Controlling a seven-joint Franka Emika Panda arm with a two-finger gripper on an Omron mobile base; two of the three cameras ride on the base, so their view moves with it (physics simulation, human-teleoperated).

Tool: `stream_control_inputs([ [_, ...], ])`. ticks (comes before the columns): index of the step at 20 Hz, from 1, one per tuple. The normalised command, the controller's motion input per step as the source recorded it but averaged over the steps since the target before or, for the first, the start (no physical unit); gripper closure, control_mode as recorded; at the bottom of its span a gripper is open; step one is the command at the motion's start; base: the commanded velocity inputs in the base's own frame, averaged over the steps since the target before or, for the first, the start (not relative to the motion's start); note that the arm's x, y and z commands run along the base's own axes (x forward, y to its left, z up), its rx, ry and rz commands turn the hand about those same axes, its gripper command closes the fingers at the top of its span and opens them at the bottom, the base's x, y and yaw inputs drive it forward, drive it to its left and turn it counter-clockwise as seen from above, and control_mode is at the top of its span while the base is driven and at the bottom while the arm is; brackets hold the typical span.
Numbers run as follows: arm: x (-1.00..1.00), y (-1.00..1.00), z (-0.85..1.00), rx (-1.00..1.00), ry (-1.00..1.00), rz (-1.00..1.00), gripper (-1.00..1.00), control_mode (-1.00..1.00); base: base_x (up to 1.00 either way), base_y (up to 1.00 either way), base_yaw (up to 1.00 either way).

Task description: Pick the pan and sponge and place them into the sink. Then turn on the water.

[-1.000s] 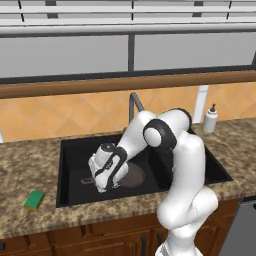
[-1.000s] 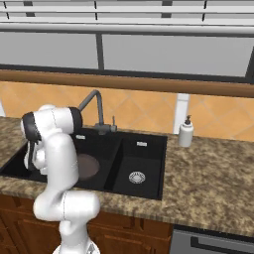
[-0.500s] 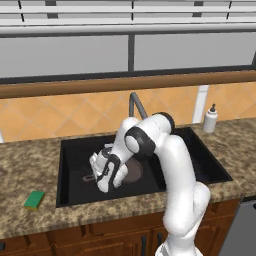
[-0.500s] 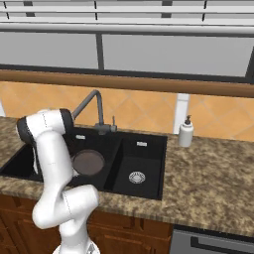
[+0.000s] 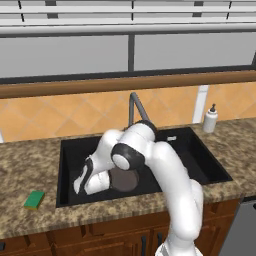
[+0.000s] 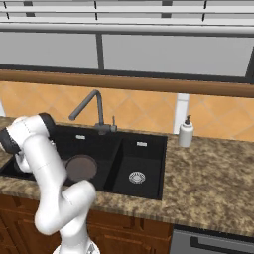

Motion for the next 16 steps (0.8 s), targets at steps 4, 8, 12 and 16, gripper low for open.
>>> stream_control_inputs([
  [4,0.51,0.00,-0.15,0.18,0.00,-0.01,1.00,-1.00,0.00,0.00,0.00],
  [8,0.61,-0.16,-0.58,0.25,0.03,0.02,1.00,-1.00,0.00,0.00,0.00],
  [12,0.52,-0.38,-0.73,0.21,0.01,0.06,-1.00,-1.00,0.00,0.00,0.00],
  [16,0.09,-0.46,-0.57,0.16,-0.01,0.01,-1.00,-1.00,0.00,0.00,0.00],
])
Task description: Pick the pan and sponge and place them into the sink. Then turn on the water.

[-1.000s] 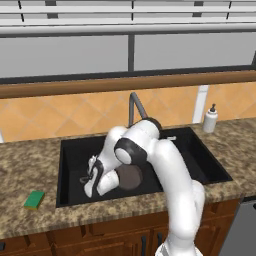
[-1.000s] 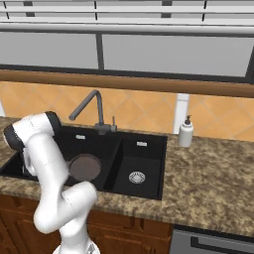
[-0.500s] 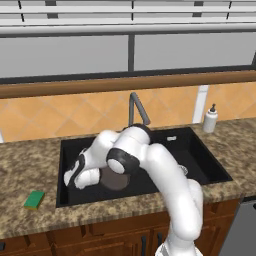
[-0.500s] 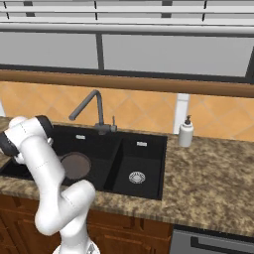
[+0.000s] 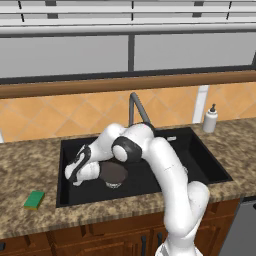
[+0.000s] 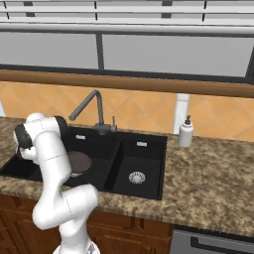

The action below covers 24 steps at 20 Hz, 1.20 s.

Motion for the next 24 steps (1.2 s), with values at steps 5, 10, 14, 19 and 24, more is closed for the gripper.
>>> stream_control_inputs([
  [5,-0.48,-0.27,-0.04,0.18,-0.18,0.01,-1.00,-1.00,0.00,0.00,0.00],
  [10,-0.68,-0.01,0.73,0.05,-0.31,0.01,-1.00,-1.00,0.00,0.00,0.00],
  [14,-0.64,-0.11,0.99,0.05,-0.31,0.03,-1.00,-1.00,0.00,0.00,0.00],
  [19,-0.48,0.00,1.00,0.00,-0.21,0.18,-1.00,-1.00,0.00,0.00,0.00],
  [24,-0.35,-0.10,1.00,0.00,-0.19,0.24,-1.00,-1.00,0.00,0.00,0.00],
])
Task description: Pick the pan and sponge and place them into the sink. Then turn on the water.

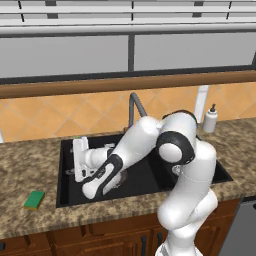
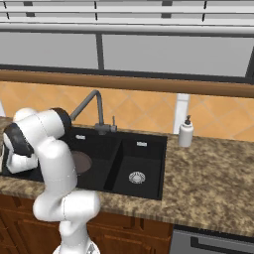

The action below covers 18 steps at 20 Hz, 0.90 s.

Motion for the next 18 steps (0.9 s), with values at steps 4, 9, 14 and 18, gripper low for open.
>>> stream_control_inputs([
  [4,-0.23,-0.17,1.00,0.00,-0.14,0.21,-1.00,-1.00,0.00,0.00,0.00],
  [9,-0.01,-0.18,1.00,0.00,-0.05,0.23,-1.00,-1.00,0.00,0.00,0.00],
  [14,0.00,-0.31,1.00,0.05,-0.04,0.20,-1.00,-1.00,0.00,0.00,0.00],
  [18,0.00,-0.48,1.00,0.11,-0.03,0.20,-1.00,-1.00,0.00,0.00,0.00],
])
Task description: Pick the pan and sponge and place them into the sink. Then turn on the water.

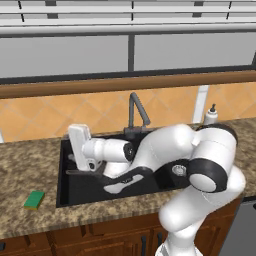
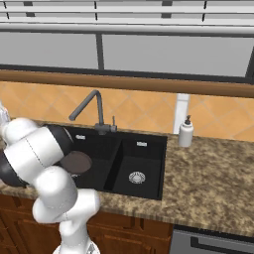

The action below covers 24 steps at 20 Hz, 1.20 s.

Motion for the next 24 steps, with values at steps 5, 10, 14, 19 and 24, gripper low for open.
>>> stream_control_inputs([
  [5,-0.16,-0.62,1.00,0.05,-0.18,0.24,-1.00,-1.00,0.00,0.00,0.00],
  [10,-0.42,-0.72,1.00,-0.13,-0.16,0.15,-1.00,-1.00,0.00,0.00,0.00],
  [14,-0.36,-0.53,0.93,-0.36,0.04,0.10,-1.00,-1.00,0.00,0.00,0.00],
  [19,-0.08,-0.29,0.96,-0.40,0.25,0.04,-1.00,-1.00,0.00,0.00,0.00],
  [24,-0.03,-0.24,1.00,-0.21,0.51,0.10,-1.00,-1.00,0.00,0.00,0.00],
])
